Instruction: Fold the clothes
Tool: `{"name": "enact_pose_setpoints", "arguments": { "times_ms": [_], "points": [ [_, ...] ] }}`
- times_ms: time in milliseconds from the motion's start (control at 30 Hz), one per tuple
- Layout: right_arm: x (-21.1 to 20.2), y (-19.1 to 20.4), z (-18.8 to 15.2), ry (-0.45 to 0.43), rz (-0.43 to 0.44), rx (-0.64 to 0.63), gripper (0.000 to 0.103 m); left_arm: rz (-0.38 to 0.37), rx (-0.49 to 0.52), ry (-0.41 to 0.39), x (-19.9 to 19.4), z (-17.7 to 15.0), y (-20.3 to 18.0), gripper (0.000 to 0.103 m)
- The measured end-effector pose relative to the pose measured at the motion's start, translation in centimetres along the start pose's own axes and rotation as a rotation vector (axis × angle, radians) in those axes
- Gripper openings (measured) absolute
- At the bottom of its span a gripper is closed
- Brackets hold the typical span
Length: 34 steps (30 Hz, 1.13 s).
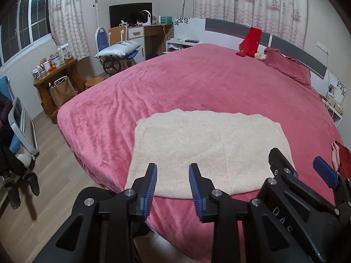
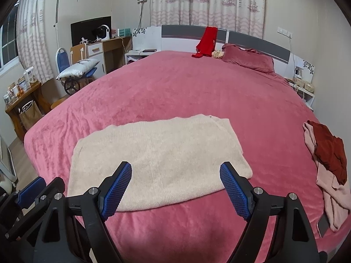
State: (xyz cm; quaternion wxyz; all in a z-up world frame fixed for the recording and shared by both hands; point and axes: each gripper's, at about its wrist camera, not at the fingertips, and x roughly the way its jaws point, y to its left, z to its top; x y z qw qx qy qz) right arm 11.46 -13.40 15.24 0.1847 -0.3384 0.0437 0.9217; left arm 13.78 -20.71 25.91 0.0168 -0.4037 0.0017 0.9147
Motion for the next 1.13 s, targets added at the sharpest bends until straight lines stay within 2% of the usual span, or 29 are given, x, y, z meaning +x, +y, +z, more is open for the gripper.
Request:
{"name": "enact_pose_setpoints", "arguments": {
  "times_ms": [100,200,500,700,833,1033,1133],
  "points": [
    [0.0,-0.1,0.0,-0.001,-0.005,0.002,0.084,-0.024,-0.013,0.037,0.5,0.0,0.1,0.030],
    [-0.1,0.1,0.0,-0.004,-0.022,-0.010,0.084,-0.036,-0.021,0.035,0.7,-0.2,0.2,0.030],
    [-0.1,0.2,-0.1,-0.010,-0.002,-0.003,0.084,0.009,-0.015,-0.087,-0.8,-0.4,0.1,0.030],
    [-0.1,0.1,-0.3,-0.009,-0.006,-0.005,0.084,-0.006,0.008,-0.117,-1.0,-0.6,-0.2,0.027],
    [0.0,0.0,-0.4,-0.008,-0.007,-0.007,0.084,-0.040,0.008,-0.099,-0.6,-0.7,-0.4,0.025],
    [0.4,-0.1,-0.7,0.013,-0.002,-0.006,0.084,-0.028,0.009,-0.092,-0.3,-1.1,-0.7,0.024],
    [0.5,-0.1,-0.7,0.019,-0.002,-0.007,0.084,-0.035,-0.007,-0.054,0.1,-1.2,-0.6,0.024]
  ]
}}
